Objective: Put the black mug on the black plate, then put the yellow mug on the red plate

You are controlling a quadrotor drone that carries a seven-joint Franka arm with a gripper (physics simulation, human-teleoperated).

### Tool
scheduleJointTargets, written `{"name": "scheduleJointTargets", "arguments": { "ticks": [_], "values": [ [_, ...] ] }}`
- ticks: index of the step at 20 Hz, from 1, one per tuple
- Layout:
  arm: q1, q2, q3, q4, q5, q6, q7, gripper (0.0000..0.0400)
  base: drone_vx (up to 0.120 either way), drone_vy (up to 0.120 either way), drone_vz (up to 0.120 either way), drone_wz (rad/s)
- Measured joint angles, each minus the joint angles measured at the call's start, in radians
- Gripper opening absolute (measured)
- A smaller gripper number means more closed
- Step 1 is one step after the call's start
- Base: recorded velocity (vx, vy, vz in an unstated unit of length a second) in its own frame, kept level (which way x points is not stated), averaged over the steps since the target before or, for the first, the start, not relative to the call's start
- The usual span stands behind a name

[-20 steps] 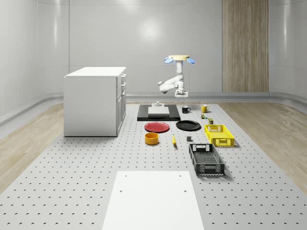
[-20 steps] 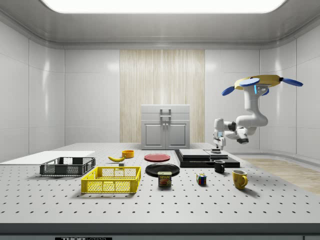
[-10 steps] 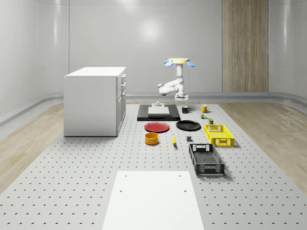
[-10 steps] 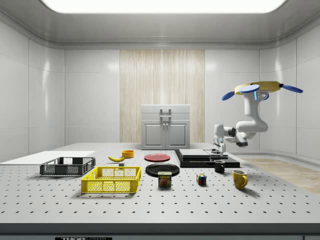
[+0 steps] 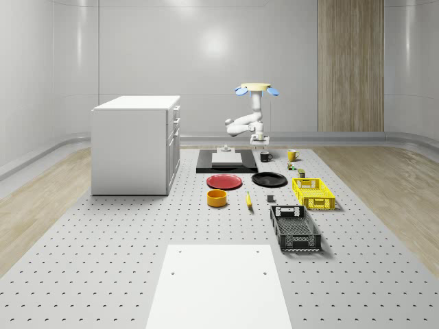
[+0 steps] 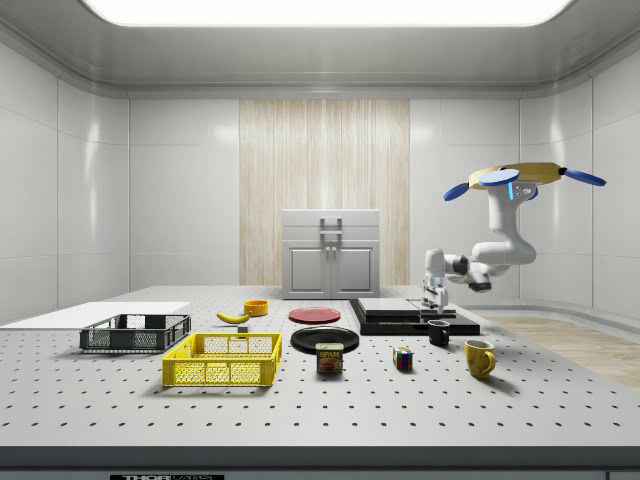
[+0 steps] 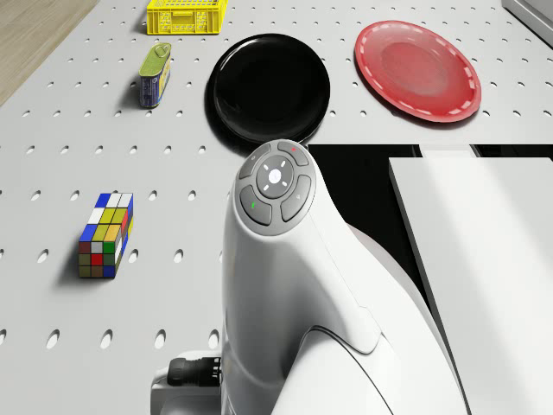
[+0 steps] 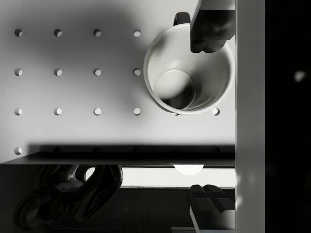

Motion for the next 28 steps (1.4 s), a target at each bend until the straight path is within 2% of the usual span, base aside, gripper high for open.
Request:
{"name": "scheduleJointTargets", "arguments": {
  "ticks": [9,19,28],
  "values": [
    [-0.008,-0.053,-0.091,0.031,-0.073,0.089,-0.006,0.04,0.0,0.0,0.0,0.0],
    [-0.043,-0.08,-0.136,0.05,-0.108,0.137,0.02,0.04,0.0,0.0,0.0,0.0],
    [-0.05,-0.1,-0.144,0.056,-0.109,0.161,0.024,0.04,0.0,0.0,0.0,0.0]
  ]
}}
